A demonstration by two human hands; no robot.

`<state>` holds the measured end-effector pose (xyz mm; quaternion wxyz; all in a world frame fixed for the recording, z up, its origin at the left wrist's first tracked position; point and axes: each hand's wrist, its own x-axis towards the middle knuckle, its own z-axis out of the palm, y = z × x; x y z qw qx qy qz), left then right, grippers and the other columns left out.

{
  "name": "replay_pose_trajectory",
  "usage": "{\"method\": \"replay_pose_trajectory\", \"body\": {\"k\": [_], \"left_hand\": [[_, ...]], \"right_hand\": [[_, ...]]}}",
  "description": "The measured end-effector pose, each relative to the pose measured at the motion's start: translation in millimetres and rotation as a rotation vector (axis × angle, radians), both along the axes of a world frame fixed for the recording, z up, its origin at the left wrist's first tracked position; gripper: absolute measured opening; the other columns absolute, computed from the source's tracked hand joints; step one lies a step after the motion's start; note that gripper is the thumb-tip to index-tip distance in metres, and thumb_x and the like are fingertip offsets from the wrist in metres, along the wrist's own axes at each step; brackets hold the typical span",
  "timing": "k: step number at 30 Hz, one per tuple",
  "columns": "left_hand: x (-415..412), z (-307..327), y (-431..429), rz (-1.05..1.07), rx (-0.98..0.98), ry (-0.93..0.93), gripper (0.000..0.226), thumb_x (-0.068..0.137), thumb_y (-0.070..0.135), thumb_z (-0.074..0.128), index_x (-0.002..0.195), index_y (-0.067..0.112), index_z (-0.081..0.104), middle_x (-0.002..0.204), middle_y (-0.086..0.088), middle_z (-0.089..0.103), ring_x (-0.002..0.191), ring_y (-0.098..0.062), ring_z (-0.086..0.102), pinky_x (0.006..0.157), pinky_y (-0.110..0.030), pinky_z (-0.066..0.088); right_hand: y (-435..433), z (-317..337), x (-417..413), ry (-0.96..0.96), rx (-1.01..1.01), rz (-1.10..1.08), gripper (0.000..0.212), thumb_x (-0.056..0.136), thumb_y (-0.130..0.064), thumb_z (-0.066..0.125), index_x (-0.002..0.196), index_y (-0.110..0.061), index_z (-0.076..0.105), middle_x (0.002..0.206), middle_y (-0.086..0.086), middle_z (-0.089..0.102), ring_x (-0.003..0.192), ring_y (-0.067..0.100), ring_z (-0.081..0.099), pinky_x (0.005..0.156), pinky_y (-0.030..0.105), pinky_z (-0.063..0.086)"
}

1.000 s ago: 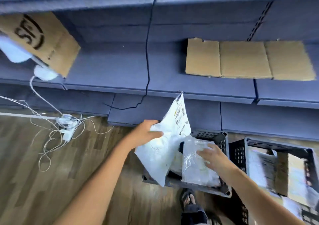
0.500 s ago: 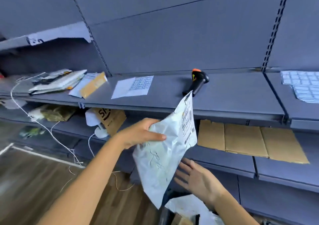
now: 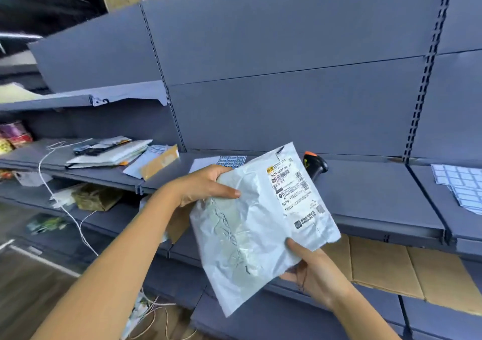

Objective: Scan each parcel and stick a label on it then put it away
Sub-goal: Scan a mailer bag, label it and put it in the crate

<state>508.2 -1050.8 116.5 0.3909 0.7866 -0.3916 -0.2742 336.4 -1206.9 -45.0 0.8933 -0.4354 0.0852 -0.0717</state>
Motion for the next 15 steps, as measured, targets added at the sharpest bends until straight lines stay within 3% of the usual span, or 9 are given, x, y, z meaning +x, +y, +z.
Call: {"method": "replay_pose_trajectory", "body": {"k": [4, 7, 9, 11, 14, 15], "left_hand": [[42.9, -10.5, 19.5, -0.024, -0.087, -0.093, 0.021, 0.088, 0.022, 0.066, 0.109, 0.021, 0.064, 0.107, 0.002, 0.069, 0.093, -0.009, 0.064, 0.083, -0.023, 0.05], [86.6, -23.6, 44.6, 0.079, -0.187, -0.195, 0.024, 0.093, 0.032, 0.058, 0.116, 0.035, 0.057, 0.12, 0.015, 0.06, 0.108, -0.001, 0.055, 0.095, -0.022, 0.043], [113.3, -35.0, 59.9, 0.182, -0.23, -0.171, 0.027, 0.093, 0.036, 0.054, 0.121, 0.036, 0.054, 0.123, 0.017, 0.056, 0.112, 0.004, 0.051, 0.096, -0.023, 0.039], [135.7, -48.1, 70.1, 0.219, -0.225, -0.119, 0.026, 0.093, 0.041, 0.051, 0.118, 0.036, 0.055, 0.122, 0.016, 0.056, 0.113, -0.001, 0.052, 0.097, -0.026, 0.042], [147.3, -68.0, 63.9, 0.183, -0.184, -0.044, 0.021, 0.094, 0.042, 0.048, 0.111, 0.035, 0.057, 0.12, 0.015, 0.058, 0.112, -0.006, 0.055, 0.088, -0.024, 0.046], [145.5, -75.1, 57.8, 0.159, -0.188, -0.004, 0.021, 0.094, 0.042, 0.048, 0.11, 0.033, 0.059, 0.119, 0.015, 0.059, 0.112, -0.007, 0.056, 0.086, -0.023, 0.046]], "right_hand": [[16.5, -0.7, 33.2, -0.014, -0.14, -0.209, 0.035, 0.091, -0.011, 0.053, 0.126, -0.013, 0.053, 0.109, 0.008, 0.072, 0.088, 0.025, 0.071, 0.061, 0.034, 0.057], [33.9, -0.6, 62.2, -0.041, -0.135, -0.349, 0.028, 0.095, -0.008, 0.048, 0.121, -0.016, 0.055, 0.105, 0.003, 0.073, 0.086, 0.021, 0.071, 0.056, 0.032, 0.055], [40.1, -1.2, 76.5, -0.06, -0.091, -0.418, 0.029, 0.095, -0.008, 0.048, 0.122, -0.014, 0.056, 0.108, 0.004, 0.072, 0.089, 0.021, 0.071, 0.057, 0.031, 0.056], [45.0, -2.9, 87.6, -0.073, -0.056, -0.495, 0.036, 0.091, -0.012, 0.055, 0.127, -0.011, 0.054, 0.113, 0.005, 0.07, 0.095, 0.023, 0.07, 0.061, 0.032, 0.057], [46.1, 1.6, 93.2, -0.102, -0.049, -0.592, 0.064, 0.065, -0.032, 0.082, 0.122, -0.017, 0.056, 0.112, 0.002, 0.071, 0.097, 0.022, 0.069, 0.064, 0.036, 0.058], [45.8, 2.0, 93.2, -0.102, -0.046, -0.619, 0.061, 0.066, -0.031, 0.082, 0.12, -0.019, 0.057, 0.112, 0.001, 0.071, 0.097, 0.022, 0.069, 0.064, 0.036, 0.058]]}}
